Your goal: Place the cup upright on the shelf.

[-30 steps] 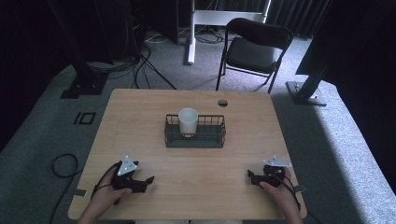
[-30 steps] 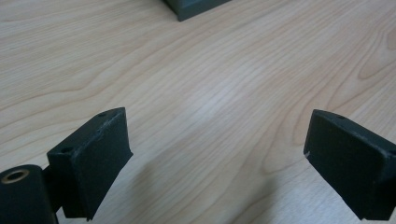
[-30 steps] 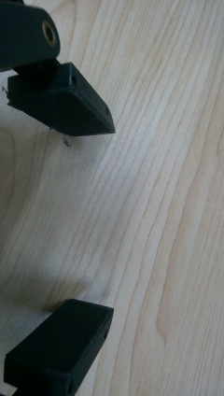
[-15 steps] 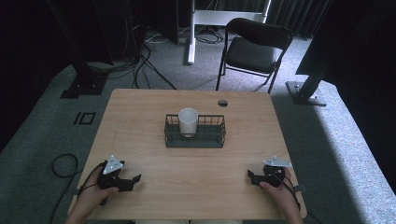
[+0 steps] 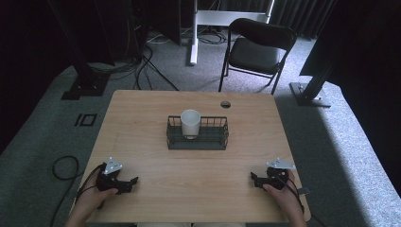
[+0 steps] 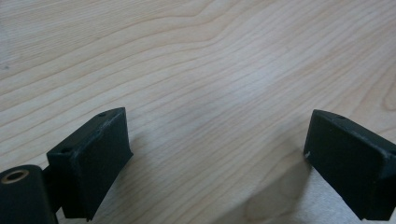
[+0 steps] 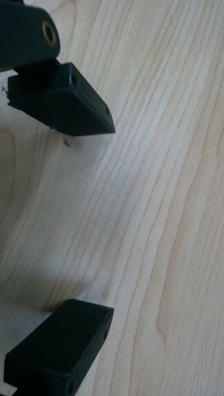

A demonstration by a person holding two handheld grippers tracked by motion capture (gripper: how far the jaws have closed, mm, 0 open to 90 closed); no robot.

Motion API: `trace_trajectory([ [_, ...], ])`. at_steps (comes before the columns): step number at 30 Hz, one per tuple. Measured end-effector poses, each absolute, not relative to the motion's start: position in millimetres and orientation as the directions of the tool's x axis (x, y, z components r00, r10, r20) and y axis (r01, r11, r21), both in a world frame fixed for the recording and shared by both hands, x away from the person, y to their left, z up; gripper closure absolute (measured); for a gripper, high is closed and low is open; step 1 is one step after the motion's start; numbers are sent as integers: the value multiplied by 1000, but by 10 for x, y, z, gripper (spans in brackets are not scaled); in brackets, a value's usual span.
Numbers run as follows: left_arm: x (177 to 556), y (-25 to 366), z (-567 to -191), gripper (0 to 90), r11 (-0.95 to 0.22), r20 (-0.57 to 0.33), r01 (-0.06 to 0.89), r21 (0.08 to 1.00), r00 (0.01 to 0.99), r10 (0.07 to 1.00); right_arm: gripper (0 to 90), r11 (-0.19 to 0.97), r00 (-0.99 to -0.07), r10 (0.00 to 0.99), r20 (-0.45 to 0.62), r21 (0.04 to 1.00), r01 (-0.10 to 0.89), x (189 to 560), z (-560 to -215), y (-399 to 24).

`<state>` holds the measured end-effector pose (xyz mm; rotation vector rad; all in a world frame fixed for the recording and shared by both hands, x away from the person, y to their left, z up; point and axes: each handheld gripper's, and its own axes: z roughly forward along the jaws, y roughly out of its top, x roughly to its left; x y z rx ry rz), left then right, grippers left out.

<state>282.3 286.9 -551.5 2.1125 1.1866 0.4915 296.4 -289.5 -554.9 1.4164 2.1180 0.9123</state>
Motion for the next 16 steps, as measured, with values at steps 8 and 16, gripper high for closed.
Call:
trace_trajectory([
  [8, 2835, 2850, -5523, 22, -359, 11, 628, 690, 487, 873, 106, 261, -384, 923, 6, 724, 639, 2964, -5549, -2894],
  [16, 2834, 2803, -5525, 22, -328, 12, 643, 692, 444, 896, 106, 261, -385, 923, 6, 724, 639, 2964, -5549, -2895],
])
